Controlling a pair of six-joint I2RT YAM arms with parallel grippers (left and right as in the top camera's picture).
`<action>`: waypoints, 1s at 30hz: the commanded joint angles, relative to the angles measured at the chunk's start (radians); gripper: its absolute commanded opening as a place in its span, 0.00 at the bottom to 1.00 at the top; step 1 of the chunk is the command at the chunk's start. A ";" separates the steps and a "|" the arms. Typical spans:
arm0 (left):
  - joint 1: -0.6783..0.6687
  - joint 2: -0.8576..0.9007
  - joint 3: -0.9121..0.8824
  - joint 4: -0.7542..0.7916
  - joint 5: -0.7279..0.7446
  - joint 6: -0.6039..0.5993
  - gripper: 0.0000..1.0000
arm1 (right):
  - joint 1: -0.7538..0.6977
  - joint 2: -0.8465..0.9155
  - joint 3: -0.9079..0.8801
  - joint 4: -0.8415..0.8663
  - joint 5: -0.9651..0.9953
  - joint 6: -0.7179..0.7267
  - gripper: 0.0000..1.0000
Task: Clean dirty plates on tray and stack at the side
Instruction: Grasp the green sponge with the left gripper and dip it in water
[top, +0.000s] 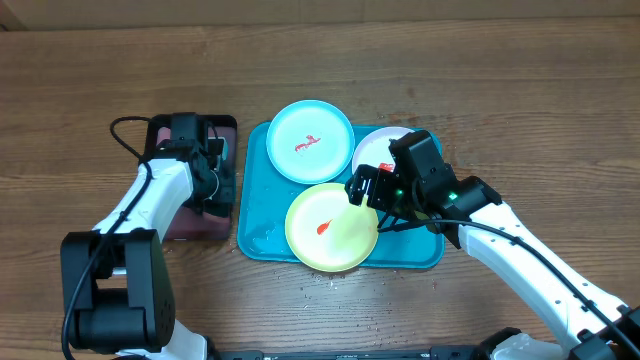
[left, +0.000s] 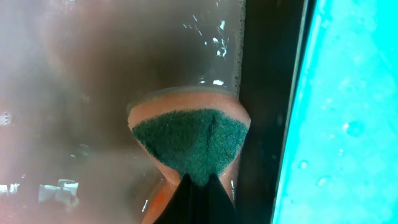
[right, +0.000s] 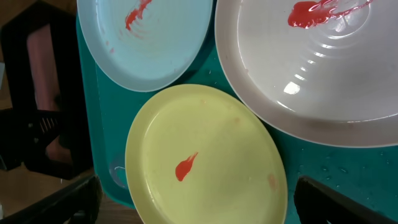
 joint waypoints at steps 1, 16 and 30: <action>-0.014 -0.016 -0.005 -0.023 0.031 -0.026 0.04 | 0.000 -0.003 0.021 0.008 0.000 0.004 1.00; 0.135 -0.182 0.021 -0.011 0.090 -0.116 0.04 | -0.001 -0.003 0.021 -0.002 0.068 0.004 1.00; 0.414 -0.203 0.021 0.090 0.616 0.115 0.04 | -0.001 -0.003 0.021 -0.003 0.090 0.000 1.00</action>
